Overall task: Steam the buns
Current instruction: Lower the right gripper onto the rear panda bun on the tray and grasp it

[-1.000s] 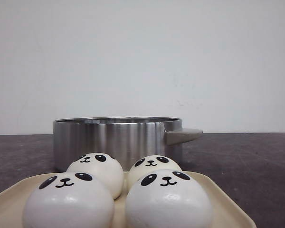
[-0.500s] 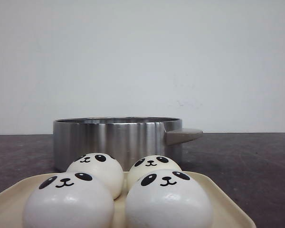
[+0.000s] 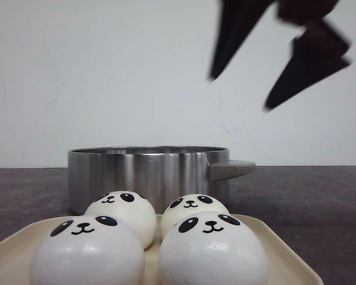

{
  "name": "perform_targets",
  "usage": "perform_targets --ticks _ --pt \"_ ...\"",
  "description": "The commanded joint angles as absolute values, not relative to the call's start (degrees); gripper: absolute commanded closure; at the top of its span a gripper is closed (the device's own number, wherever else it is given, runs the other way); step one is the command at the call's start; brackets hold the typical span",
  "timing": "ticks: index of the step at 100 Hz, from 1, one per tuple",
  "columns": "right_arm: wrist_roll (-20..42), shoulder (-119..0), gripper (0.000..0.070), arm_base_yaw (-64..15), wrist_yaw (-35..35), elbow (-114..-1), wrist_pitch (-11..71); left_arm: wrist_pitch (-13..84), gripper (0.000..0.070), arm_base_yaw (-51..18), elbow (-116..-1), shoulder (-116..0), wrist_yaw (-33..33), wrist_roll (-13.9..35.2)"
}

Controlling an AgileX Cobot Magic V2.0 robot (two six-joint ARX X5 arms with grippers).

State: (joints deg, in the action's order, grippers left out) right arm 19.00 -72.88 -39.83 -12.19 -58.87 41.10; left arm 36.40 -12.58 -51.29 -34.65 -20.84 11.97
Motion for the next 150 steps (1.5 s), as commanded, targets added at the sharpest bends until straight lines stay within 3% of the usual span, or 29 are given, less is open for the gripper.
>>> perform_targets --ticks 1,47,83,95,137,150 --pt "24.71 -75.88 0.0125 -41.36 -11.97 -59.77 40.58 36.49 0.0037 -13.32 -52.07 -34.76 -20.75 11.38" --pt "27.99 -90.24 0.0126 -44.45 -12.47 -59.77 40.34 36.91 0.0037 -18.74 -52.07 -34.79 -20.49 11.38" --pt "31.31 -91.42 0.0128 -45.58 -12.14 -59.77 36.07 36.91 0.0037 -22.0 -52.07 -34.81 -18.79 11.2" --pt "31.59 -91.53 0.0168 -45.65 -12.08 -59.77 35.99 36.93 0.0037 -22.94 -52.07 -34.81 -18.15 11.18" --pt "32.4 -97.03 0.0169 -47.13 -12.58 -59.77 36.1 38.17 0.0037 -24.08 -52.07 -34.81 -17.8 11.18" --pt "32.64 -98.21 0.0279 -47.2 -11.92 -59.77 36.16 38.61 0.0037 -24.14 -52.07 -34.79 -17.8 11.18"
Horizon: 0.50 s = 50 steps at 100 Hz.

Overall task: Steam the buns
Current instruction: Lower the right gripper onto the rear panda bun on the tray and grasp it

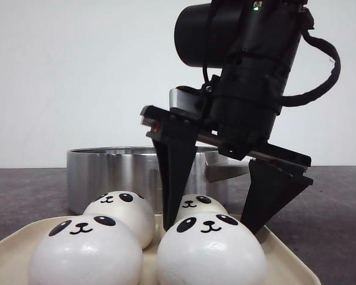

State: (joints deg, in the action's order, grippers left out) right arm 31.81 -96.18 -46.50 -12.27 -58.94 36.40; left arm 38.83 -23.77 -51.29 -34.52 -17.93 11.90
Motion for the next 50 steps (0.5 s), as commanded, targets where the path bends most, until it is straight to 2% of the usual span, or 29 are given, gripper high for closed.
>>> perform_targets --ticks 1,36,41,48,50 --pt "32.64 -98.28 0.0287 -47.2 -11.84 -59.77 36.16 38.63 0.0037 -24.14 -52.07 -34.79 -17.8 11.18" --pt "33.06 -98.54 0.0311 -47.2 -10.44 -59.77 35.81 41.25 0.0037 -25.02 -52.07 -34.79 -17.78 11.2" --pt "33.01 -98.56 0.0422 -47.18 -10.39 -59.77 35.83 41.19 0.0037 -25.15 -52.07 -34.79 -17.78 11.18" --pt "32.47 -98.56 0.0694 -47.2 -9.67 -59.77 35.79 41.21 0.0037 -25.17 -52.07 -34.79 -17.8 11.18" --pt "32.21 -98.56 0.07 -47.2 -9.37 -59.77 35.77 41.23 0.0037 -25.17 -52.07 -34.79 -17.78 11.2"
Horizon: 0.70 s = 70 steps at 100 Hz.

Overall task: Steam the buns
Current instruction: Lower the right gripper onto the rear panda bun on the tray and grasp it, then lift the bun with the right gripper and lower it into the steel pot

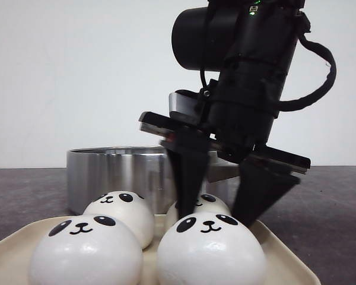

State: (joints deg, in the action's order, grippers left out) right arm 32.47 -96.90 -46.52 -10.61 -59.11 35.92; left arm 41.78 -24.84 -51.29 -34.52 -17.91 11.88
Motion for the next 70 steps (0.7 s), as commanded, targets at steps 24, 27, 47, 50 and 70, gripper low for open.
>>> perform_targets --ticks 24,27,47,50,70 --pt "30.46 -96.66 0.0694 -47.57 -7.57 -60.07 35.7 41.82 0.0037 -25.17 -52.07 -34.79 -17.76 11.14" --pt "30.44 -95.55 0.0694 -47.83 -7.68 -60.25 36.12 42.09 0.0037 -25.17 -52.07 -34.79 -17.63 11.09" --pt "30.48 -86.28 0.0694 -51.96 -11.44 -63.77 38.5 42.65 0.0037 -25.15 -52.07 -34.74 -15.92 10.94" --pt "30.55 -85.17 0.0694 -52.66 -12.16 -64.84 38.96 42.5 0.0037 -25.17 -52.07 -34.74 -15.92 10.94" --pt "30.04 -81.58 0.0695 -55.81 -9.45 -75.72 41.47 41.8 0.0037 -25.21 -52.07 -34.76 -15.86 10.96"
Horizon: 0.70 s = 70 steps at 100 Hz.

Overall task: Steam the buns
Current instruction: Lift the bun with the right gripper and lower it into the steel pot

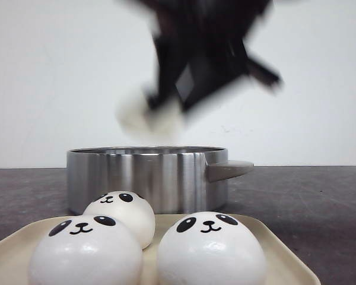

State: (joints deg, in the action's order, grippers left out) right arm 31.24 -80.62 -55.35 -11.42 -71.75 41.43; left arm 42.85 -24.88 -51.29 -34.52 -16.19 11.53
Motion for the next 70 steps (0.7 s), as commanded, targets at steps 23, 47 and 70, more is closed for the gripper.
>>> perform_targets --ticks 23,47,70 --pt "23.55 -87.13 0.0696 -50.22 -2.76 -87.29 40.95 40.95 0.0037 -25.63 -52.07 -34.76 -15.86 10.96" --pt "20.47 -102.39 0.0696 -40.66 -4.49 -95.68 44.12 40.93 0.0037 -25.63 -52.07 -34.76 -15.81 10.96" --pt "20.53 -113.51 0.0696 -36.69 -4.4 -98.78 42.17 40.97 0.0037 -25.63 -52.07 -34.79 -14.98 10.98"
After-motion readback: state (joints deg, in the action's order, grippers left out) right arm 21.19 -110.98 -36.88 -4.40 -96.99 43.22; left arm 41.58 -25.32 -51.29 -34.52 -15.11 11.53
